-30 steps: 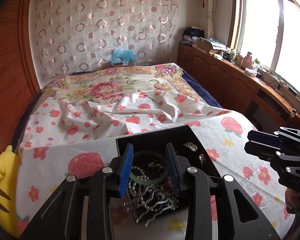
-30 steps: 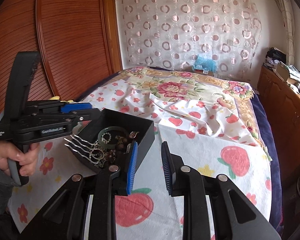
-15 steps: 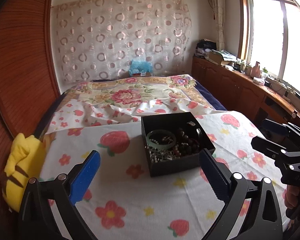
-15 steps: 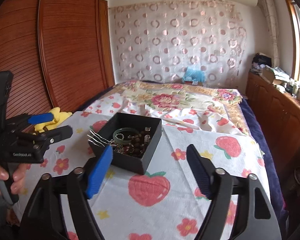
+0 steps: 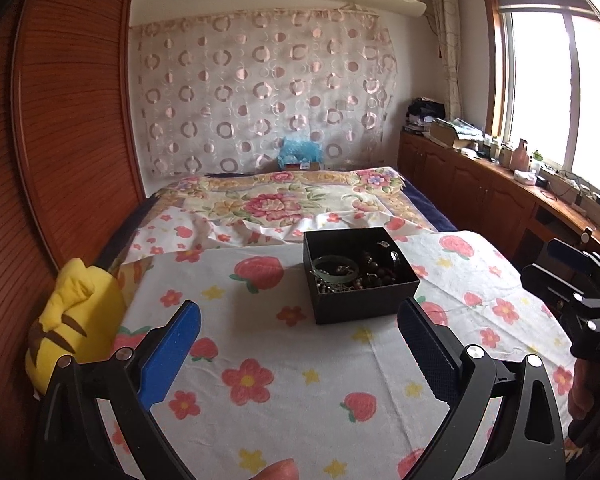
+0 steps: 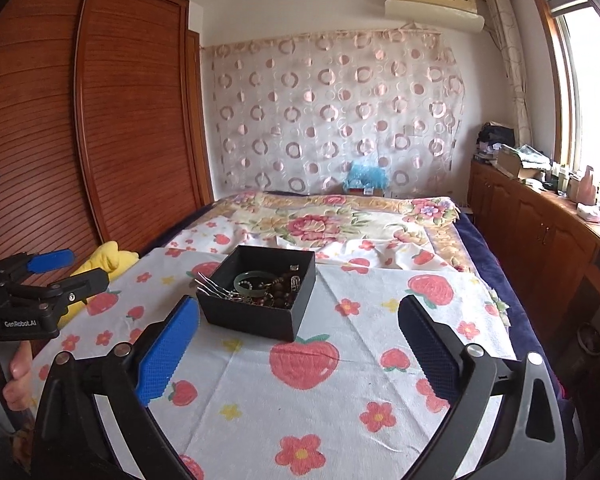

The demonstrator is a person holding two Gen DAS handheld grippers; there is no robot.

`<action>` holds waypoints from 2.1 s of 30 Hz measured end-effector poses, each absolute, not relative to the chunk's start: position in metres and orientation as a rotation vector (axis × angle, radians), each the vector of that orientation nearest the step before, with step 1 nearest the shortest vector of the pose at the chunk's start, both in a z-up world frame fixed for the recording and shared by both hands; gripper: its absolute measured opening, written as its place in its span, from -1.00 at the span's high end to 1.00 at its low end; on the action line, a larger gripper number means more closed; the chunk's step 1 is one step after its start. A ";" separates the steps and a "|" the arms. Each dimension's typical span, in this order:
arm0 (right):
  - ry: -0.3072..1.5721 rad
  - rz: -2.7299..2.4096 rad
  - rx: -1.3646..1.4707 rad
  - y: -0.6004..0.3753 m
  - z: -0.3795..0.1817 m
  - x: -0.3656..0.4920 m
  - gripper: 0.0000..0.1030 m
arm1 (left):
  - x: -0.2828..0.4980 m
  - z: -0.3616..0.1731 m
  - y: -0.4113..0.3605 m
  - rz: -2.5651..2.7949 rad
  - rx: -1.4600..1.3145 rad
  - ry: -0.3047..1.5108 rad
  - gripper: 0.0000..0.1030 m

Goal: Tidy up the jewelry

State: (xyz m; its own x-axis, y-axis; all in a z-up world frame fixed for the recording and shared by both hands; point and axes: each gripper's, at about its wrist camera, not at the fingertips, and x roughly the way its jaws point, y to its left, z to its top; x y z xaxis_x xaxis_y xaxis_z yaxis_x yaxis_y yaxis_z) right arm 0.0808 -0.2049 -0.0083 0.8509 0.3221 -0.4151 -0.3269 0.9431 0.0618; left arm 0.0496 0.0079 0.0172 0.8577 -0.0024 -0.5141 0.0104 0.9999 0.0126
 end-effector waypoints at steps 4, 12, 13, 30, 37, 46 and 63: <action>0.428 0.338 -0.004 -0.208 -0.007 0.079 -0.95 | 0.045 0.017 0.009 0.004 0.024 0.535 -0.85; 0.428 0.327 0.000 -0.209 -0.009 0.080 -0.95 | 0.038 0.020 0.006 0.000 0.028 0.513 -0.85; 0.428 0.326 0.001 -0.209 -0.009 0.080 -0.95 | 0.037 0.021 0.006 0.001 0.027 0.511 -0.85; 0.428 0.326 -0.001 -0.210 -0.008 0.080 -0.95 | 0.036 0.021 0.006 0.002 0.025 0.508 -0.85; 0.429 0.326 0.000 -0.210 -0.008 0.080 -0.95 | 0.036 0.021 0.006 0.002 0.027 0.507 -0.85; 0.428 0.328 -0.001 -0.210 -0.008 0.080 -0.95 | 0.036 0.021 0.005 0.001 0.025 0.506 -0.85; 0.429 0.328 0.001 -0.210 -0.008 0.080 -0.95 | 0.036 0.020 0.006 0.002 0.024 0.505 -0.85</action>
State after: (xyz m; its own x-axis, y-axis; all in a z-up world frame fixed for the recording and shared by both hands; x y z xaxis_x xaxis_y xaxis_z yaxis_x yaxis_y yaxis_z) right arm 0.0796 -0.2102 -0.0078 0.8578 0.3122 -0.4084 -0.3117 0.9476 0.0698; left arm 0.0364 0.0059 0.0196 0.8751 0.0079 -0.4838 0.0040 0.9997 0.0235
